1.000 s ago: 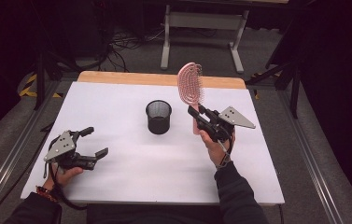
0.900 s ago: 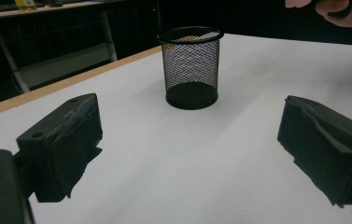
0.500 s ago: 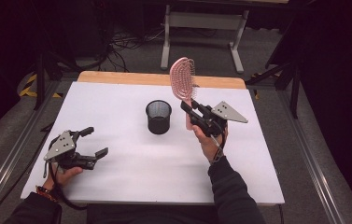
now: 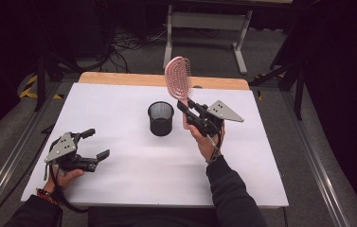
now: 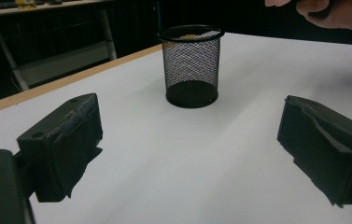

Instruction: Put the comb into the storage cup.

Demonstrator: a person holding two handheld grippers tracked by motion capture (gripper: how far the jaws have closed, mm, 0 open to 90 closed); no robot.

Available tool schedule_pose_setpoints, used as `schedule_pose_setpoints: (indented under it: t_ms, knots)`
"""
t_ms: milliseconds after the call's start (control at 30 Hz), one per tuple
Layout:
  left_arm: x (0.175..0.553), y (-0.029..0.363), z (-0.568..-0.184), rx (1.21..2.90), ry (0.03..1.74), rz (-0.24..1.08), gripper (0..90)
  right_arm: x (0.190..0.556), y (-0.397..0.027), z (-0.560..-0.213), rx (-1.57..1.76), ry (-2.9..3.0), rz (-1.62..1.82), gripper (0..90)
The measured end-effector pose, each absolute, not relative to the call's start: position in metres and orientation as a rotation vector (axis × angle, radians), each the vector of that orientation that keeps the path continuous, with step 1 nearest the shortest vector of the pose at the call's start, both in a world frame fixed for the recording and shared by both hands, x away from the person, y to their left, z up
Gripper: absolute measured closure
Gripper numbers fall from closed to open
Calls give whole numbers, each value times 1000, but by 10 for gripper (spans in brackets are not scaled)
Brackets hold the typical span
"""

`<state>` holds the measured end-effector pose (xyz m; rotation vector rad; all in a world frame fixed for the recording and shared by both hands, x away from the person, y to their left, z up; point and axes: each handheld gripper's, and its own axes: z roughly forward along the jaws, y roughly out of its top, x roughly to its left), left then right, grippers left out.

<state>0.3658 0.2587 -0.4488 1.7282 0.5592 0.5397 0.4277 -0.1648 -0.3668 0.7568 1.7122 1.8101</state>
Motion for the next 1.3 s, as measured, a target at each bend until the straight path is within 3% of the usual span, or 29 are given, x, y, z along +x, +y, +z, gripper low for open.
schedule_pose_setpoints:
  t_ms: [400, 633, 1300]
  knots:
    - [369, 256, -449, 1752, 573, 507, 77, 427, -159, -366, 736, 1708, 1819, 699]
    - [369, 248, -435, 1736, 587, 557, 88, 421, -156, -365, 706, 1694, 1859, 699]
    - [394, 187, -343, 1569, 487, 491, 105, 409, -147, -372, 661, 1709, 1835, 699]
